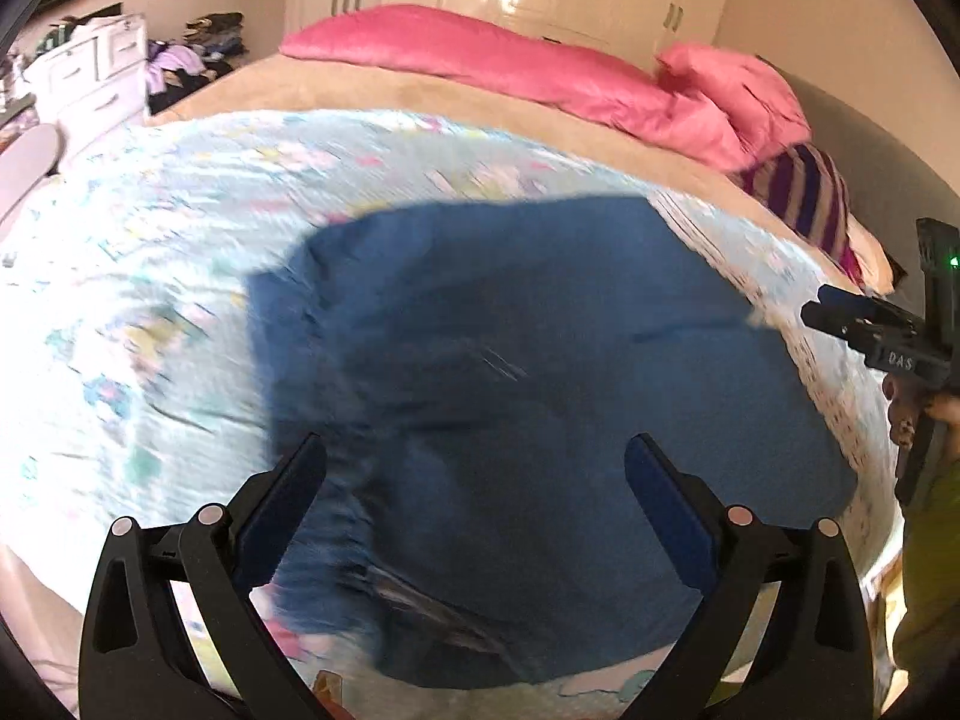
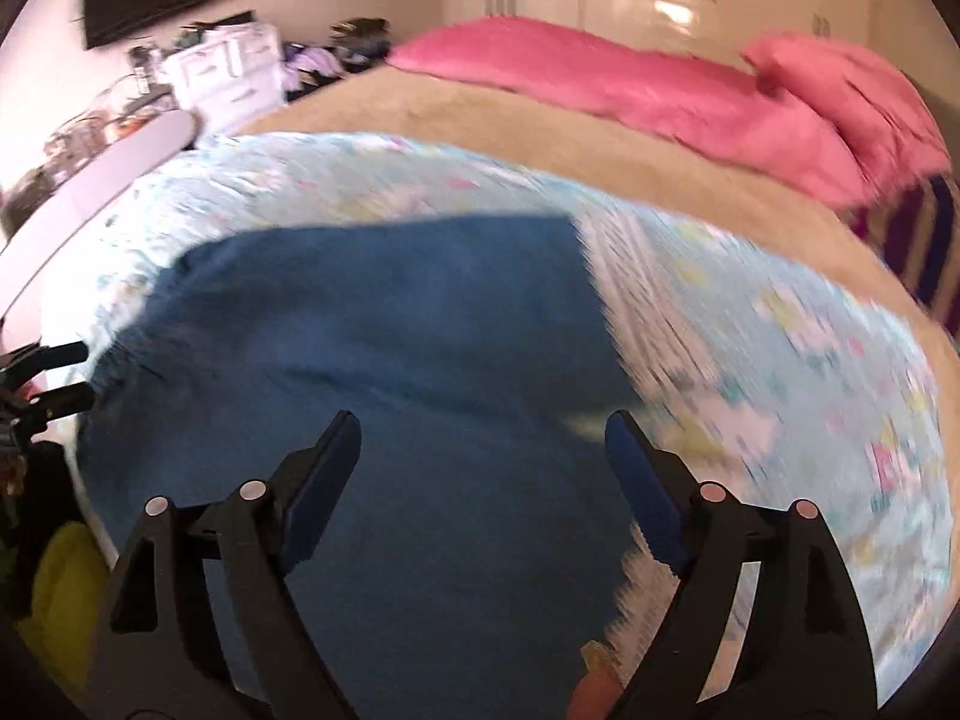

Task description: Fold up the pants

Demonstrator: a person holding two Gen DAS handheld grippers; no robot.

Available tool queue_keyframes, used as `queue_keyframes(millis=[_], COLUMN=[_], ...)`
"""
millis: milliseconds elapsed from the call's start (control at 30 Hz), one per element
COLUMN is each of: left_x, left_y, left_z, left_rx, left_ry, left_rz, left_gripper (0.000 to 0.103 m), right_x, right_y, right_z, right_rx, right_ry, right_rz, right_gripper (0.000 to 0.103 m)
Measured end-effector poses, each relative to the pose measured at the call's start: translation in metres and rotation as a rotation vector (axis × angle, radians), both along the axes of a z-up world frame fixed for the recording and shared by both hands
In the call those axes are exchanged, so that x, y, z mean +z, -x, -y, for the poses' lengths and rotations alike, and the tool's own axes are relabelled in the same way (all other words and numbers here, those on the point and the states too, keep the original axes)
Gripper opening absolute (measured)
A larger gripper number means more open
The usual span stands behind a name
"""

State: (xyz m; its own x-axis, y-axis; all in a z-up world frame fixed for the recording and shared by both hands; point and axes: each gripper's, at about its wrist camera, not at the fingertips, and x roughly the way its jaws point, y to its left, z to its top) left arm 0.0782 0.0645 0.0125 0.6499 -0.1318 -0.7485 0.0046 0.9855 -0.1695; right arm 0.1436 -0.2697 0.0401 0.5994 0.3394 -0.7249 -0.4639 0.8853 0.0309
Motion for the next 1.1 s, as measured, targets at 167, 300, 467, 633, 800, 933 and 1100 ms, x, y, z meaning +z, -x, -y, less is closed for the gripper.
queue_keyframes(millis=[167,300,467,633,800,933,1100], left_x=[0.020,0.034,0.031,0.010,-0.011,-0.025,-0.035], left_y=[-0.009,-0.018,-0.040,-0.067,-0.093,-0.107,-0.117], left_z=[-0.037,-0.057,-0.081,-0.096,-0.107,-0.113,-0.124], left_rx=[0.068,0.115,0.170,0.178,0.164,0.157,0.159], left_ry=[-0.007,-0.030,-0.020,-0.044,-0.064,-0.060,-0.057], left_rz=[0.025,0.048,0.028,-0.023,-0.070,-0.078,-0.082], left_gripper=[0.099,0.099,0.099,0.099,0.099,0.099,0.098], right_x=[0.009,0.010,0.006,-0.010,-0.024,-0.036,-0.047], right_y=[-0.019,-0.028,-0.041,-0.062,-0.083,-0.100,-0.120], right_z=[-0.043,-0.073,-0.102,-0.128,-0.150,-0.165,-0.185], right_rx=[0.101,0.158,0.218,0.239,0.257,0.265,0.296], right_ry=[-0.014,-0.011,0.005,0.035,0.057,0.091,0.129], right_rz=[0.028,0.027,0.020,-0.004,-0.034,-0.048,-0.046], right_gripper=[0.081,0.083,0.084,0.084,0.084,0.084,0.084])
